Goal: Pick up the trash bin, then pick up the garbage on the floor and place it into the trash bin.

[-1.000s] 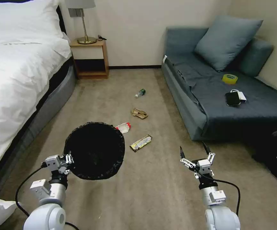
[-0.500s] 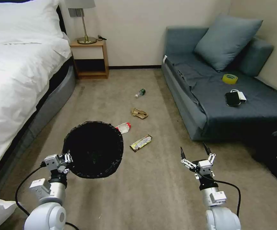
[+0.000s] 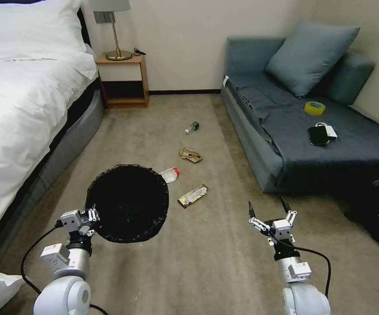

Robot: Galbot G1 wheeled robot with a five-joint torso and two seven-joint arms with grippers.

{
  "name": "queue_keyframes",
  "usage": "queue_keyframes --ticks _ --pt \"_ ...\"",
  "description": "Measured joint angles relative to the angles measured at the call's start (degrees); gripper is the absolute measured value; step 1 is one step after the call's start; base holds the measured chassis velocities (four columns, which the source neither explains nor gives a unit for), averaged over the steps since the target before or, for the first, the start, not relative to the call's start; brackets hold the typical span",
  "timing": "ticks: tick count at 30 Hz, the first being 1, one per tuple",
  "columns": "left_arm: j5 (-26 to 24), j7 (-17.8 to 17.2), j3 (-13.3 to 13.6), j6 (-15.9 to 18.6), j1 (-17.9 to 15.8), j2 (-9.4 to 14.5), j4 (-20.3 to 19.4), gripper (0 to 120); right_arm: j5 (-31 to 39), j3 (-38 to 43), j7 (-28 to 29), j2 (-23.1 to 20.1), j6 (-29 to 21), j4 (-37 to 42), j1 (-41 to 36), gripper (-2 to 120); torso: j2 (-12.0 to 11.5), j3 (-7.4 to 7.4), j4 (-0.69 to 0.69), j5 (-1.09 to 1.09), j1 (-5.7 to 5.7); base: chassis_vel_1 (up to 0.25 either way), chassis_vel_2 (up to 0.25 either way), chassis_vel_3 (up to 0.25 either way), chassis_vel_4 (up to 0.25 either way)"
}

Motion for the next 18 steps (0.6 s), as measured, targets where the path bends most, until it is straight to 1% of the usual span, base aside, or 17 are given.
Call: queue_keyframes --ticks 18 --pt "-0.06 -0.13 -0.16 -0.37 0.04 0.09 0.10 4 0.01 0.05 -0.04 0.03 0.18 -0.35 -0.01 100 0.00 0.00 0.00 0.00 0.00 0.000 0.000 0.000 0.000"
